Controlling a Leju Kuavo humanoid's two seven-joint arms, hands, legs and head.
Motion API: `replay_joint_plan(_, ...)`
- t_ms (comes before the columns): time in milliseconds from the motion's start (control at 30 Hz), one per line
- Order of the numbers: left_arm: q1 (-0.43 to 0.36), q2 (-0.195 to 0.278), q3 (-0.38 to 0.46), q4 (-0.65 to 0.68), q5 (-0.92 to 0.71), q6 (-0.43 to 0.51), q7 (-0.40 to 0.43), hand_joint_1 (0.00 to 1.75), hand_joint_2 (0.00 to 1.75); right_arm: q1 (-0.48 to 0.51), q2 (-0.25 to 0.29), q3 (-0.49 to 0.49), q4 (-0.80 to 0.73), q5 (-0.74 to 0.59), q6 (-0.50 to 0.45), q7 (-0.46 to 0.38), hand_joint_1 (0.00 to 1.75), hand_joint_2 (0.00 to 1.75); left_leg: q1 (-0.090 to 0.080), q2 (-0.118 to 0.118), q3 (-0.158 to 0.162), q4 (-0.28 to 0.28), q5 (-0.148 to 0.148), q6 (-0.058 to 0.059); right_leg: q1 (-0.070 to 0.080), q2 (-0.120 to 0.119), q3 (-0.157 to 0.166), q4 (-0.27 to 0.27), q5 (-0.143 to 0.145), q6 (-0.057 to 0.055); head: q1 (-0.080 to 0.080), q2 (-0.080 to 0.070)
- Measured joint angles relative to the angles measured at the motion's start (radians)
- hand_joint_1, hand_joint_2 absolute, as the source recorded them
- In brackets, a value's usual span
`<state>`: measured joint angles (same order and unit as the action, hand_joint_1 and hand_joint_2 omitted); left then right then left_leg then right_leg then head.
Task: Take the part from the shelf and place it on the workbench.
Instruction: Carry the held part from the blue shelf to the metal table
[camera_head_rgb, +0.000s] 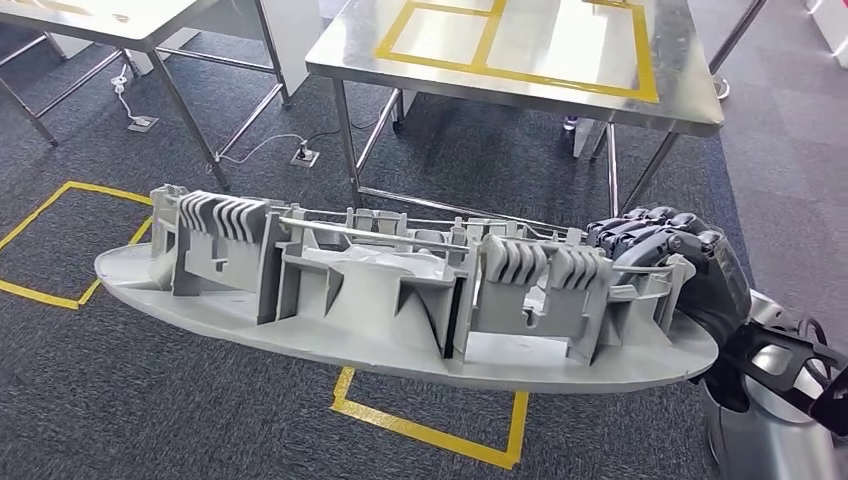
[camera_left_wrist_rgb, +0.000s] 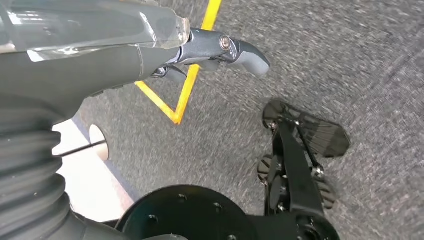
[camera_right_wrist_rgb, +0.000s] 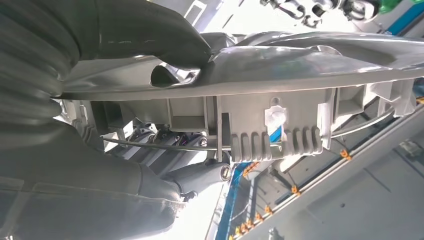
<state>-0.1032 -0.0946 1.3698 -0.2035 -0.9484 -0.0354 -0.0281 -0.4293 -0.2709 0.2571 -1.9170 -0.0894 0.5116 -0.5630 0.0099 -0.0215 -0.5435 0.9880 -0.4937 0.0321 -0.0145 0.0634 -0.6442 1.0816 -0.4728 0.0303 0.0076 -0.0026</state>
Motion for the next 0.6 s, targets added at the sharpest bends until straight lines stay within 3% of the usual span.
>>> replay_joint_plan(67, 0.002, 0.0, 0.0, 0.0, 0.0, -0.001, 0.0, 0.0, 1.75, -0.003, 0.001, 0.002, 0.002, 0.0, 0.0, 0.001, 1.75, 1.75, -0.001, 0.027, -0.001, 0.0, 0.0, 0.003, 0.0, -0.043, -0.063, 0.135, -0.064, 0.009, 0.004, 0.0)
replay_joint_plan(133, 0.003, 0.0, 0.0, 0.0, -0.001, -0.002, 0.001, 0.0, 1.75, -0.003, 0.002, 0.003, 0.005, 0.0, -0.002, 0.003, 1.75, 1.75, -0.001, 0.054, -0.002, 0.0, -0.001, 0.003, -0.003, -0.054, -0.102, 0.222, -0.088, 0.015, 0.004, 0.0)
replay_joint_plan(167, 0.003, -0.001, 0.0, 0.0, -0.002, -0.003, 0.002, 0.0, 1.75, -0.003, 0.003, 0.003, 0.007, 0.0, -0.003, 0.004, 1.75, 1.75, -0.001, 0.066, -0.002, 0.0, -0.002, 0.002, -0.003, -0.058, -0.092, 0.207, -0.073, 0.016, 0.004, 0.0)
replay_joint_plan(200, 0.003, -0.001, 0.0, 0.0, -0.003, -0.004, 0.004, 0.0, 1.75, -0.003, 0.003, 0.003, 0.008, 0.0, -0.004, 0.005, 1.75, 1.75, -0.001, 0.077, 0.0, 0.0, -0.003, 0.0, -0.004, -0.067, -0.061, 0.153, -0.044, 0.015, 0.004, 0.0)
replay_joint_plan(267, 0.003, -0.002, 0.0, 0.0, -0.005, -0.004, 0.009, 0.0, 1.75, -0.003, 0.003, 0.003, 0.008, -0.001, -0.006, 0.006, 1.75, 1.75, -0.005, 0.097, 0.005, 0.002, -0.009, -0.008, -0.001, -0.113, 0.02, 0.005, 0.008, 0.01, 0.004, 0.0)
replay_joint_plan(300, 0.002, -0.002, 0.0, 0.0, -0.005, -0.004, 0.011, 0.0, 1.75, -0.004, 0.003, 0.003, 0.008, -0.002, -0.007, 0.006, 1.75, 1.75, -0.009, 0.106, 0.007, 0.003, -0.011, -0.012, 0.001, -0.131, 0.046, -0.043, 0.02, 0.003, 0.003, 0.0)
replay_joint_plan(333, 0.002, -0.002, 0.0, 0.0, -0.006, -0.003, 0.013, 0.0, 1.75, -0.004, 0.004, 0.003, 0.008, -0.003, -0.008, 0.006, 1.75, 1.75, -0.012, 0.115, 0.009, 0.004, -0.014, -0.017, 0.004, -0.141, 0.057, -0.066, 0.023, -0.003, 0.002, 0.0)
replay_joint_plan(400, 0.002, -0.002, 0.0, 0.0, -0.006, -0.002, 0.014, 0.0, 1.75, -0.003, 0.003, 0.001, 0.008, -0.004, -0.01, 0.006, 1.75, 1.75, -0.013, 0.132, 0.01, 0.004, -0.017, -0.025, 0.006, -0.121, 0.053, -0.068, 0.024, -0.018, 0.001, 0.0)
replay_joint_plan(433, 0.002, -0.002, 0.0, 0.0, -0.007, -0.002, 0.014, 0.0, 1.75, -0.003, 0.003, 0.0, 0.008, -0.005, -0.01, 0.006, 1.75, 1.75, -0.011, 0.124, 0.009, 0.008, -0.023, -0.031, 0.004, -0.109, 0.051, -0.068, 0.026, -0.023, 0.001, 0.0)
replay_joint_plan(500, 0.001, -0.002, -0.001, 0.0, -0.008, -0.004, 0.014, 0.0, 1.75, -0.003, 0.002, -0.001, 0.008, -0.004, -0.01, 0.004, 1.75, 1.75, -0.006, 0.077, -0.014, 0.062, -0.061, -0.042, -0.001, -0.088, 0.05, -0.07, 0.031, -0.035, -0.002, 0.0)
replay_joint_plan(533, 0.002, -0.002, -0.001, 0.0, -0.008, -0.005, 0.014, 0.0, 1.75, -0.002, 0.002, 0.0, 0.008, -0.003, -0.011, 0.003, 1.75, 1.75, -0.005, 0.049, -0.041, 0.119, -0.092, -0.045, -0.002, -0.079, 0.048, -0.07, 0.032, -0.039, -0.004, 0.0)
replay_joint_plan(600, 0.006, -0.003, -0.001, 0.001, -0.008, -0.007, 0.013, 0.0, 1.75, -0.002, 0.003, 0.001, 0.008, 0.007, -0.016, 0.0, 1.75, 1.75, -0.004, 0.026, -0.107, 0.25, -0.144, -0.046, -0.001, -0.062, 0.045, -0.07, 0.034, -0.045, -0.006, 0.0)
